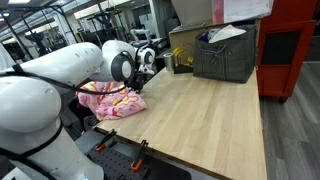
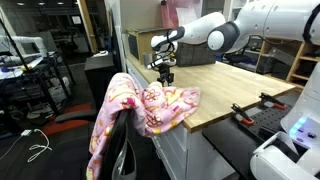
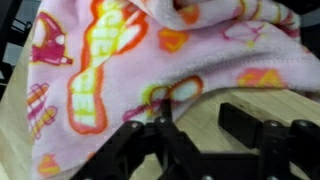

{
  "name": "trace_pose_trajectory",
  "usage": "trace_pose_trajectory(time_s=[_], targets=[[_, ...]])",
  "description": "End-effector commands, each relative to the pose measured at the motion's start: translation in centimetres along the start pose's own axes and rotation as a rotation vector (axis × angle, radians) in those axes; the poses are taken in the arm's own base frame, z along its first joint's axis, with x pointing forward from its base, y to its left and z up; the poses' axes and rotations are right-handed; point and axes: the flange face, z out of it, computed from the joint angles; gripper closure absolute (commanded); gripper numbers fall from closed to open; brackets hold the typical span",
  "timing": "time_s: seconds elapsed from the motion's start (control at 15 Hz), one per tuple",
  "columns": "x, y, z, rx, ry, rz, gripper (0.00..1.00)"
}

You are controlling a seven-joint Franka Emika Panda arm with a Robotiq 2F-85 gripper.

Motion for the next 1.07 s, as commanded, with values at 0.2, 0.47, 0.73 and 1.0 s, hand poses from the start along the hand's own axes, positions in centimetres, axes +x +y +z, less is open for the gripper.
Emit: trace_pose_trajectory(time_s=[0.2, 0.47, 0.73, 1.0], targets=[[0.5, 2.9, 2.7, -0.245, -0.112, -0.097, 0.99], [-4.5, 3.2, 4.0, -0.342, -0.160, -0.289, 1.00], [-11.5, 3.3, 5.5, -0.417, -0.200, -0.485, 1.00], [-16.8, 4.2, 6.6, -0.497, -0.218, -0.636, 1.00]])
